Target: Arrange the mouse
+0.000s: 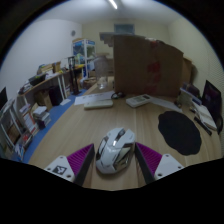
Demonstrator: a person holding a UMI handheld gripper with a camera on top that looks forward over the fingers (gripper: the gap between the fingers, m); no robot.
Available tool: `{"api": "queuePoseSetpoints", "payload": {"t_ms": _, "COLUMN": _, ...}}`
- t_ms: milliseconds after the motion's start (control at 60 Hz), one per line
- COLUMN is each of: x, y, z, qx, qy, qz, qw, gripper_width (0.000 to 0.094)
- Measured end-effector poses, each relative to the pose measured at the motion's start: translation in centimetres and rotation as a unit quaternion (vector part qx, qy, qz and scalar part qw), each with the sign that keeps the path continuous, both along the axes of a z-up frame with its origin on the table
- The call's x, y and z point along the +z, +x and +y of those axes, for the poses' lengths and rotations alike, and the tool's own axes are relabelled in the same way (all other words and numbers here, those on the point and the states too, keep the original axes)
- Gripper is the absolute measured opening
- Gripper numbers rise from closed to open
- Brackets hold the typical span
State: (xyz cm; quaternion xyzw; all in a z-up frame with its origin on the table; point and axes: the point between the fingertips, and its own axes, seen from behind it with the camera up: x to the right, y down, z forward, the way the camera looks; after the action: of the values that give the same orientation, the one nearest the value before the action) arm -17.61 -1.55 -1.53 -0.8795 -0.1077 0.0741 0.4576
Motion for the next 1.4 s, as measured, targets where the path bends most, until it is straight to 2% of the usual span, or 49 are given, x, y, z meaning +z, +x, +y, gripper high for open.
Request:
{"api": "queuePoseSetpoints", "payload": {"t_ms": 17, "x": 0.5, "y": -0.2, "z": 0.4, "qx": -0.004, "qy": 0.005, "qz": 0.005, "qw": 1.0, "gripper_width": 0.0849}}
{"api": "queuePoseSetpoints", "payload": {"t_ms": 33, "x": 0.6, "y": -0.4, "z": 0.6, "qx": -0.001, "qy": 0.006, "qz": 0.007, "qw": 1.0, "gripper_width": 0.0843}}
{"api": "queuePoseSetpoints", "payload": {"t_ms": 83, "x": 0.9, "y": -1.6, "z": 1.0, "qx": 0.009, "qy": 0.0, "qz": 0.016, "qw": 1.0, "gripper_width": 0.0852}}
{"api": "queuePoseSetpoints", "payload": {"t_ms": 100, "x": 0.5, "y": -2.0, "z": 1.0, "qx": 0.012, "qy": -0.009, "qz": 0.019, "qw": 1.0, "gripper_width": 0.0908}}
{"api": "queuePoseSetpoints", "payload": {"t_ms": 133, "x": 0.8, "y": -2.0, "z": 1.8, "qx": 0.008, "qy": 0.0, "qz": 0.015, "qw": 1.0, "gripper_width": 0.0839}}
{"api": "queuePoseSetpoints", "payload": {"t_ms": 150, "x": 0.5, "y": -1.9, "z": 1.9, "qx": 0.005, "qy": -0.005, "qz": 0.008, "qw": 1.0, "gripper_width": 0.0838}}
{"api": "queuePoseSetpoints", "payload": {"t_ms": 167, "x": 0.2, "y": -1.8, "z": 2.3, "qx": 0.005, "qy": -0.005, "qz": 0.002, "qw": 1.0, "gripper_width": 0.0877}}
{"api": "queuePoseSetpoints", "payload": {"t_ms": 183, "x": 0.3, "y": -1.9, "z": 2.5, "qx": 0.006, "qy": -0.002, "qz": -0.003, "qw": 1.0, "gripper_width": 0.0808}}
{"api": "queuePoseSetpoints", "payload": {"t_ms": 250, "x": 0.2, "y": -1.9, "z": 2.6, "qx": 0.002, "qy": -0.004, "qz": -0.003, "qw": 1.0, "gripper_width": 0.0742}}
{"api": "queuePoseSetpoints", "payload": {"t_ms": 267, "x": 0.3, "y": -1.8, "z": 2.7, "qx": 0.0, "qy": -0.003, "qz": -0.005, "qw": 1.0, "gripper_width": 0.0766}}
{"api": "queuePoseSetpoints", "payload": {"t_ms": 283, "x": 0.2, "y": -1.7, "z": 2.7, "qx": -0.001, "qy": -0.004, "qz": -0.004, "qw": 1.0, "gripper_width": 0.0739}}
{"api": "queuePoseSetpoints", "payload": {"t_ms": 300, "x": 0.2, "y": -1.7, "z": 2.7, "qx": -0.002, "qy": -0.005, "qz": -0.002, "qw": 1.0, "gripper_width": 0.0703}}
{"api": "queuePoseSetpoints", "payload": {"t_ms": 333, "x": 0.2, "y": -1.2, "z": 2.8, "qx": -0.007, "qy": -0.006, "qz": -0.003, "qw": 1.0, "gripper_width": 0.057}}
{"api": "queuePoseSetpoints", "payload": {"t_ms": 550, "x": 0.6, "y": -1.1, "z": 2.6, "qx": 0.01, "qy": 0.005, "qz": -0.011, "qw": 1.0, "gripper_width": 0.0427}}
{"api": "queuePoseSetpoints", "payload": {"t_ms": 650, "x": 5.7, "y": -1.5, "z": 2.0, "qx": 0.028, "qy": 0.064, "qz": 0.023, "qw": 0.997, "gripper_width": 0.0424}}
{"api": "queuePoseSetpoints", "payload": {"t_ms": 783, "x": 19.0, "y": 4.4, "z": 3.1, "qx": -0.021, "qy": 0.194, "qz": 0.067, "qw": 0.978, "gripper_width": 0.0422}}
{"api": "queuePoseSetpoints", "payload": {"t_ms": 833, "x": 22.1, "y": 7.8, "z": 3.7, "qx": -0.039, "qy": 0.221, "qz": 0.063, "qw": 0.972, "gripper_width": 0.042}}
{"api": "queuePoseSetpoints", "payload": {"t_ms": 883, "x": 23.9, "y": 11.2, "z": 5.1, "qx": -0.061, "qy": 0.227, "qz": 0.065, "qw": 0.97, "gripper_width": 0.0418}}
{"api": "queuePoseSetpoints", "payload": {"t_ms": 967, "x": 22.5, "y": 17.3, "z": 7.3, "qx": -0.105, "qy": 0.219, "qz": 0.037, "qw": 0.969, "gripper_width": 0.0418}}
{"api": "queuePoseSetpoints", "payload": {"t_ms": 1033, "x": 18.3, "y": 21.4, "z": 9.9, "qx": -0.126, "qy": 0.18, "qz": 0.001, "qw": 0.976, "gripper_width": 0.0417}}
{"api": "queuePoseSetpoints", "payload": {"t_ms": 1117, "x": 10.7, "y": 23.4, "z": 11.3, "qx": -0.124, "qy": 0.09, "qz": -0.004, "qw": 0.988, "gripper_width": 0.0421}}
{"api": "queuePoseSetpoints", "payload": {"t_ms": 1183, "x": 6.0, "y": 23.8, "z": 12.0, "qx": -0.122, "qy": 0.039, "qz": 0.008, "qw": 0.992, "gripper_width": 0.042}}
{"api": "queuePoseSetpoints", "payload": {"t_ms": 1383, "x": 0.1, "y": 25.0, "z": 13.0, "qx": -0.122, "qy": -0.011, "qz": -0.006, "qw": 0.992, "gripper_width": 0.0434}}
{"api": "queuePoseSetpoints", "payload": {"t_ms": 1400, "x": 0.5, "y": 25.0, "z": 13.4, "qx": -0.122, "qy": -0.001, "qz": -0.002, "qw": 0.993, "gripper_width": 0.0428}}
